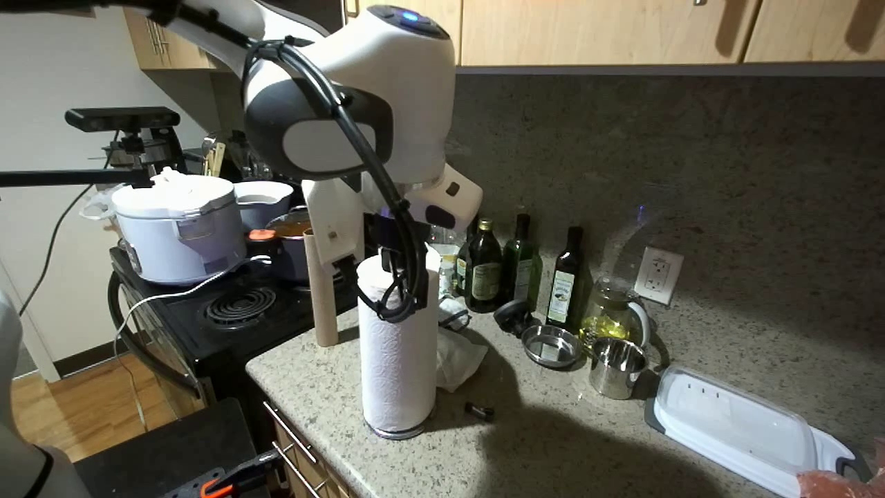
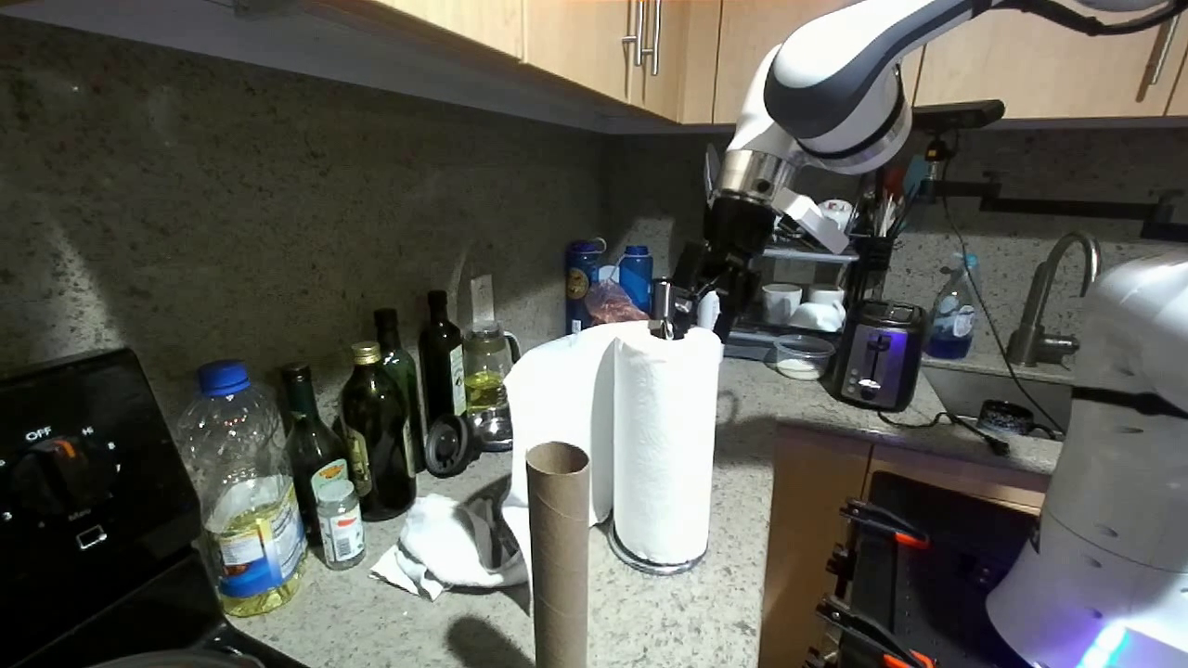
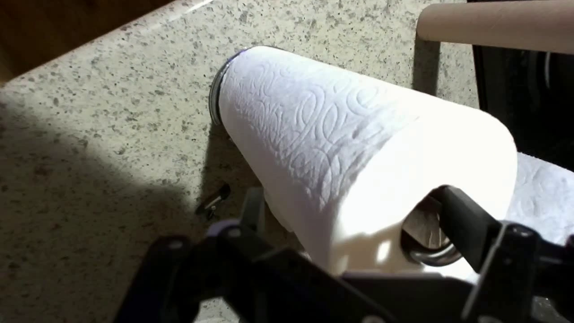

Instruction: Replace the paper towel roll with the core on the stand

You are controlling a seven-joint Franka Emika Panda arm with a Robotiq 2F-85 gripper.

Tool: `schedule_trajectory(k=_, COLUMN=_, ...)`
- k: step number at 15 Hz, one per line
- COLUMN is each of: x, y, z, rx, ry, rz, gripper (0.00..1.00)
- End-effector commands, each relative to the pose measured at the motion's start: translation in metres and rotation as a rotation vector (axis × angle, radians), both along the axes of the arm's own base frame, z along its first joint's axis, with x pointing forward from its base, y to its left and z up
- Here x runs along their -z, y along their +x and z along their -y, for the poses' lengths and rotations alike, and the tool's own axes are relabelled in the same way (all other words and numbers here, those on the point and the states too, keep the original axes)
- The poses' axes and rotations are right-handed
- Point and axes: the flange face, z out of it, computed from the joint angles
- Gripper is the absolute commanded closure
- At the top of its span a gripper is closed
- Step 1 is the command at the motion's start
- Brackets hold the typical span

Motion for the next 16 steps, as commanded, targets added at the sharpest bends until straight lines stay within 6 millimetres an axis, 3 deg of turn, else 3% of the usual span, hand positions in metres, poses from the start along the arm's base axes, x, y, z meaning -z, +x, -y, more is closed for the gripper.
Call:
schedule_trajectory(k=1, x=0.007, y=0.003, z=0.002, rx=0.04, ry=0.021, rz=0.017, gripper=0.0)
schedule_trajectory(k=10, x=0.016, y=0.001, z=0.01, rx=0.075, ry=0.026, rz=0.011, gripper=0.0)
schedule_trajectory(k=12, x=0.019, y=0.001, z=0.009, rx=0.074, ry=0.024, rz=0.006, gripper=0.27)
schedule_trajectory(k=16, x=0.017, y=0.004, z=0.006, rx=0.063, ry=0.014, rz=0.005, gripper=0.57)
